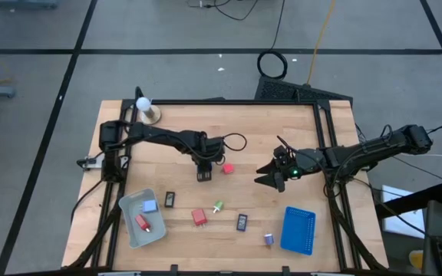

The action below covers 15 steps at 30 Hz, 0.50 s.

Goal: Pick & Place Office items
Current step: Put the top blue mini digital clock into the blue bin

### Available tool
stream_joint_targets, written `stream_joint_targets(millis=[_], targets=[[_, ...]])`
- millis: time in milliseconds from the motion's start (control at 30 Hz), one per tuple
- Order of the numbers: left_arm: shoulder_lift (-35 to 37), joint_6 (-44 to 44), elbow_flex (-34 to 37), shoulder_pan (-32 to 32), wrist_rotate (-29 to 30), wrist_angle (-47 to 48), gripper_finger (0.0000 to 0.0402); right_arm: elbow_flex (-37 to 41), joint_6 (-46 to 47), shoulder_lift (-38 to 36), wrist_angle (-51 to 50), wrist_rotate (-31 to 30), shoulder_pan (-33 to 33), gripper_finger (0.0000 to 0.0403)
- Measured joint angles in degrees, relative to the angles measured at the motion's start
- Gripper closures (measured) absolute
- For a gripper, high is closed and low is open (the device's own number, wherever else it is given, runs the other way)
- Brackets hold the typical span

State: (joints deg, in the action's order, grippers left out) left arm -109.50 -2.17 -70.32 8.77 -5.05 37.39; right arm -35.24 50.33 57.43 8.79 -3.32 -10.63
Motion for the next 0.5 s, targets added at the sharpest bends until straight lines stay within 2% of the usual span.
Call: stream_joint_targets(millis=[133,267,500], targets=[[4.57,3.36,-0.13,0.61,-2.43,-0.01,0.0256,0.00,-0.03,0.00,0.26,-1.17,0.00,0.0110],[8.51,7.96,-0.13,1.19,-4.63,-1.07,0.0256,0.04,-2.14,0.02,4.70,-1.23,0.00,0.0110],[12.86,16.57,-0.22,2.09,-14.09,-6.59,0.0256,0.02,-10.37,0.00,14.05,-1.41,0.12,0.0110]])
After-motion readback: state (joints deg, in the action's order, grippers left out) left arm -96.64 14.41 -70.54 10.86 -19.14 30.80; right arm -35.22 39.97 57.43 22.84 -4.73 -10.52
